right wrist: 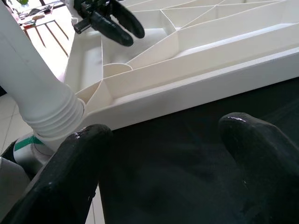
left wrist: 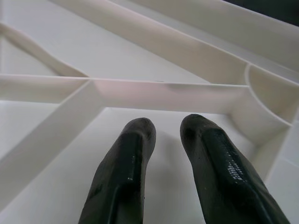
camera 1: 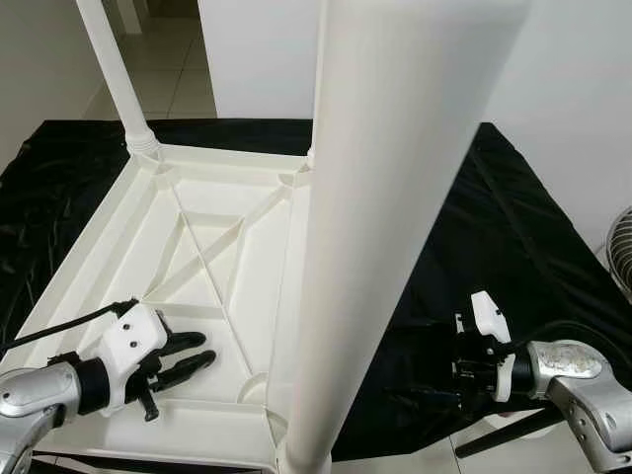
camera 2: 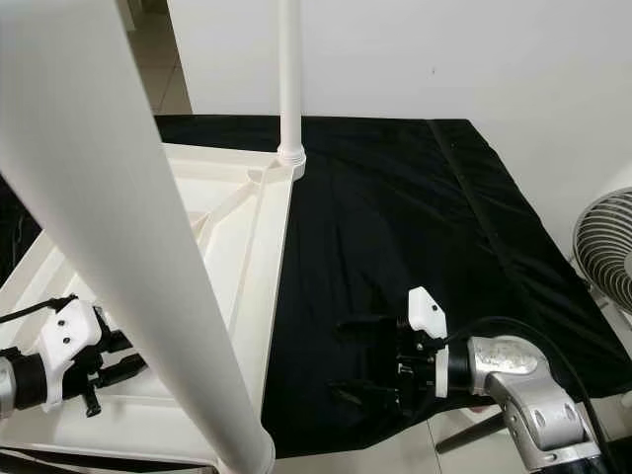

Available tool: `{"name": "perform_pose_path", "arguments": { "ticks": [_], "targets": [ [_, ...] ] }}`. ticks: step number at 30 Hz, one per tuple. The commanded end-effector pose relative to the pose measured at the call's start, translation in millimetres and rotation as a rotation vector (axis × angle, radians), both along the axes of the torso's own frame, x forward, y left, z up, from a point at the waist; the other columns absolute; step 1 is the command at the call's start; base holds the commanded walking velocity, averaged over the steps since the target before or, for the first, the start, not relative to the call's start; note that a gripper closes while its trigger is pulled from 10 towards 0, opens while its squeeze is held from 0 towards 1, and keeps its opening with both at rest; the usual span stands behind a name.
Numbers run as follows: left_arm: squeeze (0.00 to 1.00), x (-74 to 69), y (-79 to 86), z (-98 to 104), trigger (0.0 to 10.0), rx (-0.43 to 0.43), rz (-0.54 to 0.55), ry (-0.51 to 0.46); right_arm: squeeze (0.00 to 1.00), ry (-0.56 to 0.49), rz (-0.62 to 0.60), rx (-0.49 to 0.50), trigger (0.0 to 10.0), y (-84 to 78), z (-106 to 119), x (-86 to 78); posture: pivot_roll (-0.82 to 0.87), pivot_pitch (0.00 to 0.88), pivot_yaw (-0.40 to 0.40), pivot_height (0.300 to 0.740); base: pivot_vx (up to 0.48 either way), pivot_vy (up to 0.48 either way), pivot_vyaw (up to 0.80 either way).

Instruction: Building children table

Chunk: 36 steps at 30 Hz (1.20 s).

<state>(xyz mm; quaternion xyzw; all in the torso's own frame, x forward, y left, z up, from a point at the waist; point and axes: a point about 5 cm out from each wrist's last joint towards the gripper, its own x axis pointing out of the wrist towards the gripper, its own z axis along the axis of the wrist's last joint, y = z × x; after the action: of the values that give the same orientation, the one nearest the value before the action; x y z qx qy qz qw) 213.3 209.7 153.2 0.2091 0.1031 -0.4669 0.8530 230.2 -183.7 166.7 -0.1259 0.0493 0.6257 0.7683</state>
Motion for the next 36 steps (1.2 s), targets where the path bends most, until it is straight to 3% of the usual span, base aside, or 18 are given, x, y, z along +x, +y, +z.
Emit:
{"name": "perform_pose_path", "arguments": {
  "ticks": [1,7,12,18,22,24,26,29,36],
  "targets": [
    [0.0,-4.4,-2.9,-6.2,10.0,0.026,-0.069,0.04,0.0,0.004,-0.005,-0.005,10.0,0.5,-1.8,0.6,0.05,0.151,0.005,0.74,0.0,0.0,0.0],
    [0.0,-0.1,-16.7,-21.1,10.0,0.046,-0.077,0.037,0.0,-0.033,-0.041,0.031,10.0,6.8,2.2,5.9,0.03,0.143,0.009,0.74,0.0,0.0,0.0],
    [0.0,12.1,-40.1,-31.4,10.0,0.019,-0.085,0.006,0.0,-0.069,-0.093,0.07,10.0,9.9,7.7,10.8,0.01,0.141,0.014,0.74,0.0,0.0,0.0],
    [0.0,30.6,-60.6,-31.0,10.0,-0.028,-0.078,-0.045,0.0,-0.094,-0.143,0.101,10.0,10.7,12.3,13.1,-0.01,0.147,0.017,0.74,0.0,0.0,0.0],
    [0.0,35.8,-64.0,-30.7,10.0,-0.031,-0.07,-0.06,0.0,-0.097,-0.147,0.104,10.0,11.3,12.5,13.1,-0.01,0.149,0.019,0.74,0.0,0.0,0.0],
    [0.0,49.3,-73.4,-28.9,10.0,-0.054,-0.041,-0.099,0.0,-0.11,-0.179,0.127,10.0,12.2,14.3,14.4,-0.02,0.158,0.018,0.74,0.0,0.0,0.0],
    [0.0,53.8,-77.1,-28.3,10.0,-0.061,-0.032,-0.113,0.0,-0.113,-0.193,0.138,10.0,12.6,15.0,15.0,-0.02,0.158,0.018,0.74,0.0,0.0,0.0],
    [0.0,59.8,-85.1,-27.4,10.0,-0.079,-0.025,-0.125,0.0,-0.106,-0.19,0.15,10.0,11.5,16.0,10.6,-0.03,0.167,0.023,0.74,0.0,0.0,0.0],
    [0.0,65.6,-99.7,-27.6,10.0,-0.099,-0.06,-0.129,0.0,-0.012,-0.042,0.029,10.0,-4.9,9.4,-18.4,-0.04,0.174,0.037,0.74,0.0,0.0,0.0]
  ]
}}
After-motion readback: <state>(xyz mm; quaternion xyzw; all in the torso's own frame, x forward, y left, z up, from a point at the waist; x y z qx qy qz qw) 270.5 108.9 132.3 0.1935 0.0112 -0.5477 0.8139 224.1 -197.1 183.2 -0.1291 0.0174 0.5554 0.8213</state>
